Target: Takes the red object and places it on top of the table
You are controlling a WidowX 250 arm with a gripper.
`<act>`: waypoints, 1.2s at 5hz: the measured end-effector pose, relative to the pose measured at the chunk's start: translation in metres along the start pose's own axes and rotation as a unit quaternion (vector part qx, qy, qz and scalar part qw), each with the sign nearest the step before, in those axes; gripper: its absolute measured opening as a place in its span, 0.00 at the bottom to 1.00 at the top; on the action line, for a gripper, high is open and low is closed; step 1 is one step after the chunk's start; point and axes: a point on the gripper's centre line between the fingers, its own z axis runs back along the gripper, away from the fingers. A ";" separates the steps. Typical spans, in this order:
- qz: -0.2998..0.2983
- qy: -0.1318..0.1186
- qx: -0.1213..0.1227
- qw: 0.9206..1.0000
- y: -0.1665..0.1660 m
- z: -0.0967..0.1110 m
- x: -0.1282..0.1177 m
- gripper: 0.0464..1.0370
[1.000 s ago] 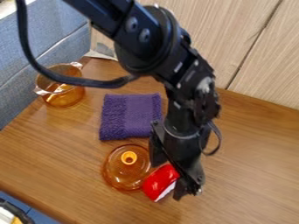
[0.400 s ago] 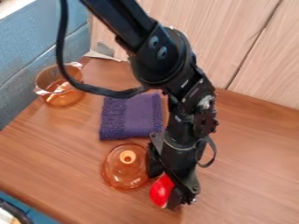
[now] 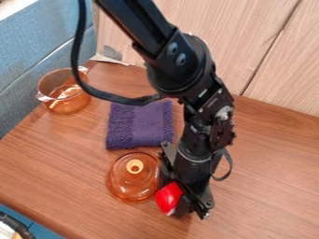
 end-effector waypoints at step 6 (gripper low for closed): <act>0.058 -0.084 0.004 0.995 0.061 0.056 0.096 0.55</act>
